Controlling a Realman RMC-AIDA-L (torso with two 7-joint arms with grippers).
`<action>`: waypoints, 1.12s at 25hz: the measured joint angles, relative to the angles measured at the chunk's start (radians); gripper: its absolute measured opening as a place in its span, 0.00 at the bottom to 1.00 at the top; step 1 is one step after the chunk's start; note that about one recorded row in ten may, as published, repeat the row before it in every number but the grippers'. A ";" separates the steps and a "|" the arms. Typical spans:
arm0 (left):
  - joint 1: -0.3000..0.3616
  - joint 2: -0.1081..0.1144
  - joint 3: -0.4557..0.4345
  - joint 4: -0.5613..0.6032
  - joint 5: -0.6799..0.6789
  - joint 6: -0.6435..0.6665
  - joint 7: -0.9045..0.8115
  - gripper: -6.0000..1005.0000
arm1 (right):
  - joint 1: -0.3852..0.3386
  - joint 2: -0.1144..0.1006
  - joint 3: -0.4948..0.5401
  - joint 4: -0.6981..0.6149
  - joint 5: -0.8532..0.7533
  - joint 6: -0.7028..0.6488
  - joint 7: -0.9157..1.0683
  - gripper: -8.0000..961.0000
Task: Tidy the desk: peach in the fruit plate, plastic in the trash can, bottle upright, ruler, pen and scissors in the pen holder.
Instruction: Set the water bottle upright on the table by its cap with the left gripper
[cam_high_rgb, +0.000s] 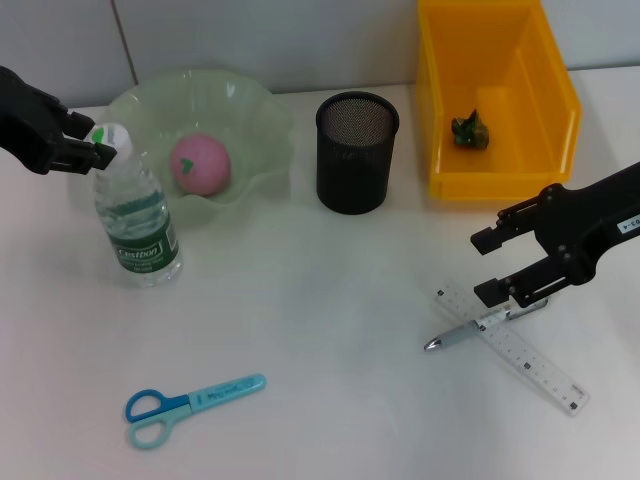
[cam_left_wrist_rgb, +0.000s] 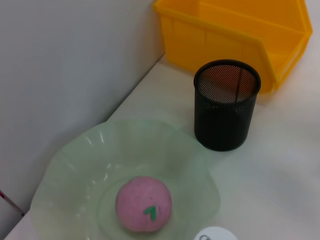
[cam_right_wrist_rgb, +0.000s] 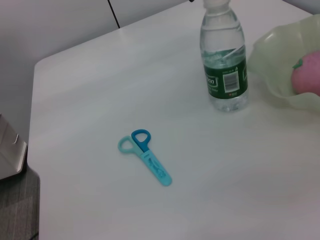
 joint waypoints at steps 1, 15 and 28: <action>0.000 0.000 0.000 -0.001 0.000 0.000 -0.001 0.36 | 0.000 0.000 0.000 0.000 0.000 0.000 0.000 0.79; 0.000 0.000 -0.030 0.005 0.002 0.001 -0.014 0.20 | 0.000 -0.002 0.000 0.000 0.000 0.000 -0.001 0.79; 0.116 -0.012 -0.114 -0.016 -0.394 0.049 0.072 0.43 | -0.008 0.005 0.020 0.003 0.008 -0.009 0.008 0.79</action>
